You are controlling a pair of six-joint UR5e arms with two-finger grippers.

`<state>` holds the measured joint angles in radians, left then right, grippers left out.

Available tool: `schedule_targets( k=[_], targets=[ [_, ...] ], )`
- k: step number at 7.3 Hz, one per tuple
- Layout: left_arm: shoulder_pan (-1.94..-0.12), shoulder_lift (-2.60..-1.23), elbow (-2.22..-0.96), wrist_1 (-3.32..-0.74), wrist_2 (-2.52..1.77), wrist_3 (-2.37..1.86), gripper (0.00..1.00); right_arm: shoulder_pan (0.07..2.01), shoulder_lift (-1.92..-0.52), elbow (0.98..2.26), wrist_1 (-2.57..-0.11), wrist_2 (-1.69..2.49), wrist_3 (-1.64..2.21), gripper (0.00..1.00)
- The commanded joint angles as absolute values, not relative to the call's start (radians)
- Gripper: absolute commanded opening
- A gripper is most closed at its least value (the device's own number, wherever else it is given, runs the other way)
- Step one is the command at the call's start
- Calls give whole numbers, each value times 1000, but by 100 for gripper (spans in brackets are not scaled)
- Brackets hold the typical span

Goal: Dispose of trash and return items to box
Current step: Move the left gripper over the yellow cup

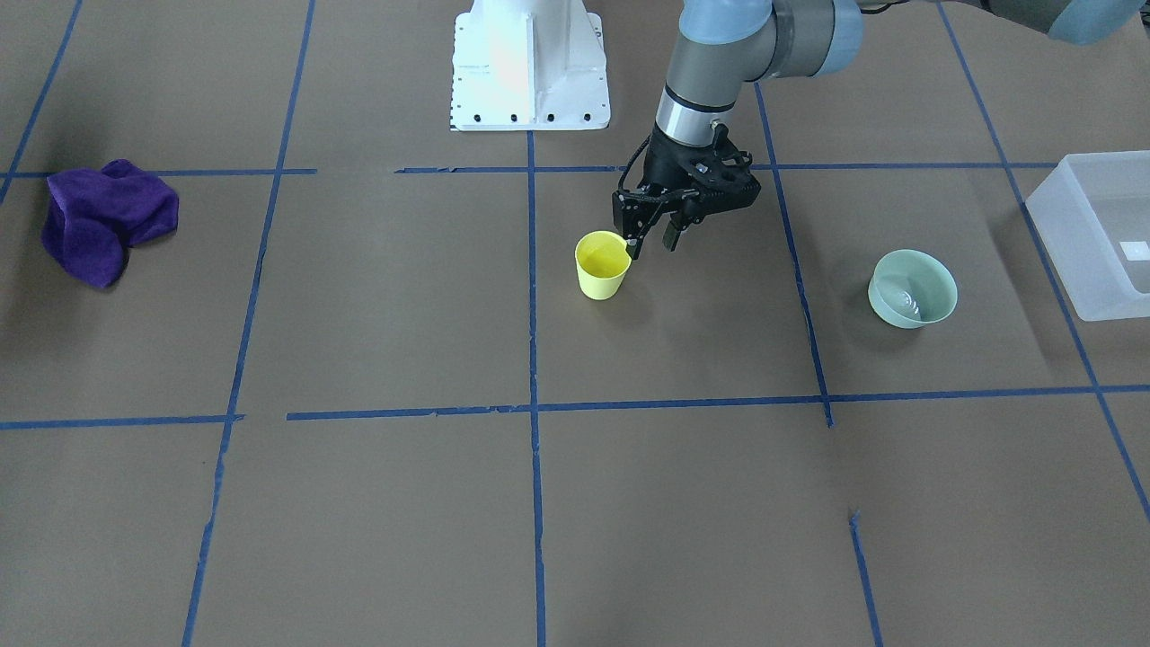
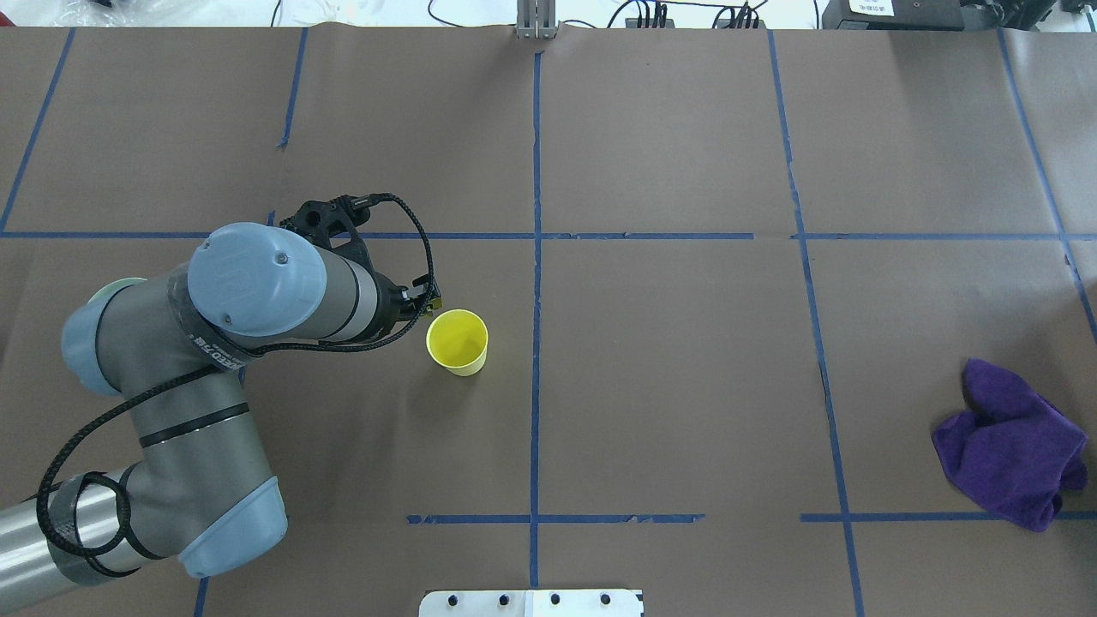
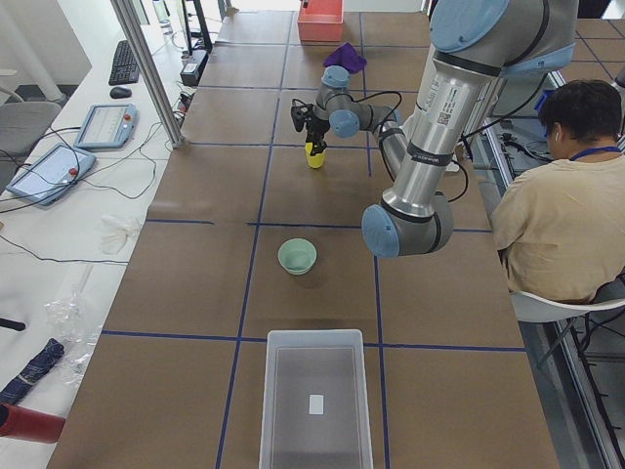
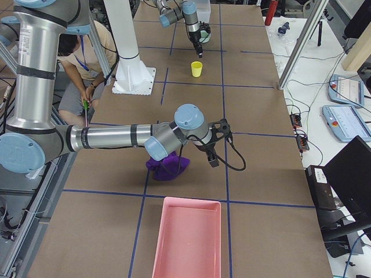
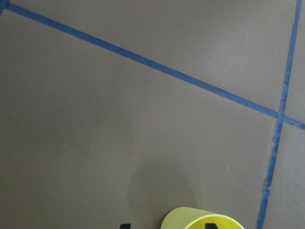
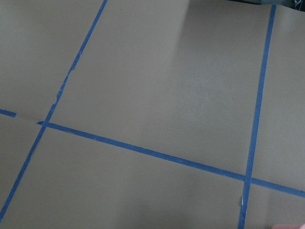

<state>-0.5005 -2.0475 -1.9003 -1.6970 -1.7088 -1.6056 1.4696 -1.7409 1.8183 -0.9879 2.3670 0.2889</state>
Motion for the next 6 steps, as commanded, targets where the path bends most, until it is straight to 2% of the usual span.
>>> schedule_targets(
  k=[1,2,3,4,6],
  targets=[
    [-460,-2049,-1888,-1698,-1710,-1608,59,1470,-1743,1816,-988,2365,288,100],
    [-440,-2049,-1888,-1698,-1709,-1608,56,1470,-1743,1816,-988,2364,288,100],
    [-436,-2049,-1888,-1698,-1709,-1608,47,1470,-1744,1816,-988,2364,287,100],
    [-436,-2049,-1887,-1698,-1710,-1609,31,1470,-1746,1810,-988,2364,282,100],
    [-434,-2049,-1887,-1700,-1710,-1608,27,1470,-1746,1805,-986,2365,281,100]
  ],
)
